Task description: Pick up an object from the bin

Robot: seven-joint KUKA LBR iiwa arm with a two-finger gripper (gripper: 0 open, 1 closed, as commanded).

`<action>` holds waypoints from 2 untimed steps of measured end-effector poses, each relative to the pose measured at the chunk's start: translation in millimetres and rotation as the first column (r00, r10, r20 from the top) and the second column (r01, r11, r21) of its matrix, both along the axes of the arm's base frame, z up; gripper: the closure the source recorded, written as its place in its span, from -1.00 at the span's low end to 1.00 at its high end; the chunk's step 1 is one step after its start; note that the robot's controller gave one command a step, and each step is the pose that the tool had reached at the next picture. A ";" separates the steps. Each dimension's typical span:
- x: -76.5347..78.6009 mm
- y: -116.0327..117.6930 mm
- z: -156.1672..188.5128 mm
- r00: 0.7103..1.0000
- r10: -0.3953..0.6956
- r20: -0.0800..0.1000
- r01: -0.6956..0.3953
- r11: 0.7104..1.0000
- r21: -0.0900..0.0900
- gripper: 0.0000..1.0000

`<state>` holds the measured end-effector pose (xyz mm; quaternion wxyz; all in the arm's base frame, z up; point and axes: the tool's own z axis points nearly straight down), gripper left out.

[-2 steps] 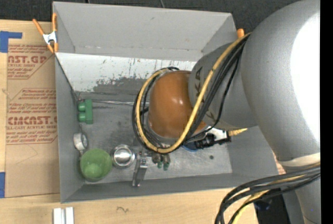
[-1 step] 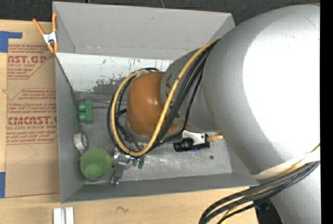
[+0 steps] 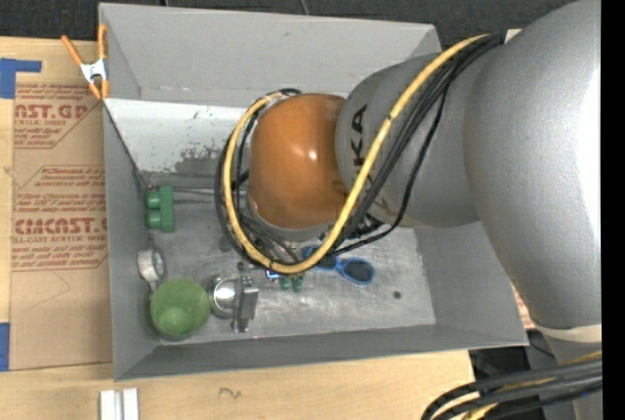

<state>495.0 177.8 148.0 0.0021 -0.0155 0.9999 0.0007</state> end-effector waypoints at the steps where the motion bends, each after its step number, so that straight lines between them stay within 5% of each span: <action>1: 4.9 -0.4 -77.0 0.994 0.106 0.006 -0.106 0.994 0.001 -1.00; 2: 2.4 -0.7 -77.7 0.994 0.106 -0.001 -0.106 0.994 0.001 1.00</action>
Offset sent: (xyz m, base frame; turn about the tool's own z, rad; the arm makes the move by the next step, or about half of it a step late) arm 0.0018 -0.0017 -0.0780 -0.1058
